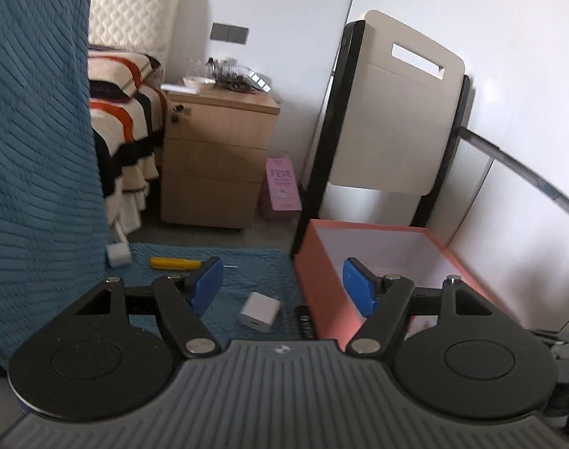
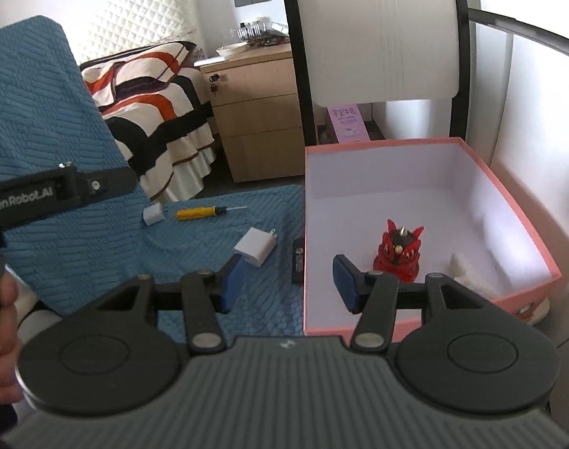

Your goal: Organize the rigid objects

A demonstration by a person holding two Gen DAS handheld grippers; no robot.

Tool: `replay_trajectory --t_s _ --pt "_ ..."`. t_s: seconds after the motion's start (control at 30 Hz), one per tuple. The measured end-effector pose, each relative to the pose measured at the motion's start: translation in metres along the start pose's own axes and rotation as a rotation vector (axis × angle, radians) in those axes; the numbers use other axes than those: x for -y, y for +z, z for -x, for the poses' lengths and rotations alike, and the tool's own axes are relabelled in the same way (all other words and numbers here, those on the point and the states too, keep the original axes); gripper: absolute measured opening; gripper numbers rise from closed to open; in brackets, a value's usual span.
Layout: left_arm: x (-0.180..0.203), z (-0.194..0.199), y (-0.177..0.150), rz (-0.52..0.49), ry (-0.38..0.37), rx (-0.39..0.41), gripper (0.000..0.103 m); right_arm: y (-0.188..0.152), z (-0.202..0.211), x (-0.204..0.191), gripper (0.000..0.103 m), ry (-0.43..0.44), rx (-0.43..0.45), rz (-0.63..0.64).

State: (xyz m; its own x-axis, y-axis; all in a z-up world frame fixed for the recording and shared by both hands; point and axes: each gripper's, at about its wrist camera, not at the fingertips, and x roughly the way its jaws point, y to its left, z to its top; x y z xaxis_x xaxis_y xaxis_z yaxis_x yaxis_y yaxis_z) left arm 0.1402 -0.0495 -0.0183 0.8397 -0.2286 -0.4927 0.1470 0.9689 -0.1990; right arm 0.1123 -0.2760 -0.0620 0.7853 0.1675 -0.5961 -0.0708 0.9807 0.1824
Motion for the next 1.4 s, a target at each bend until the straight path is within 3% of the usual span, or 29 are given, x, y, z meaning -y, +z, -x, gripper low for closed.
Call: replay_trajectory --t_s 0.43,0.63,0.97,1.2,1.4 --pt "-0.031 0.020 -0.027 0.084 -0.025 -0.047 0.075 -0.033 0.007 -0.012 0.054 -0.007 -0.024 -0.024" --pt "-0.053 0.010 -0.018 0.055 -0.010 -0.031 0.075 -0.037 -0.001 -0.015 0.054 0.006 -0.028 -0.037" --pt "-0.101 -0.083 -0.022 0.095 -0.087 -0.060 0.075 -0.032 -0.042 -0.034 0.054 0.052 -0.035 -0.013" --pt "-0.116 -0.155 -0.032 -0.012 -0.084 -0.117 0.075 -0.021 -0.082 -0.053 0.054 0.052 -0.049 0.026" --pt "-0.139 -0.194 -0.028 -0.024 -0.069 -0.168 0.075 -0.016 -0.120 -0.075 0.054 0.067 -0.068 0.097"
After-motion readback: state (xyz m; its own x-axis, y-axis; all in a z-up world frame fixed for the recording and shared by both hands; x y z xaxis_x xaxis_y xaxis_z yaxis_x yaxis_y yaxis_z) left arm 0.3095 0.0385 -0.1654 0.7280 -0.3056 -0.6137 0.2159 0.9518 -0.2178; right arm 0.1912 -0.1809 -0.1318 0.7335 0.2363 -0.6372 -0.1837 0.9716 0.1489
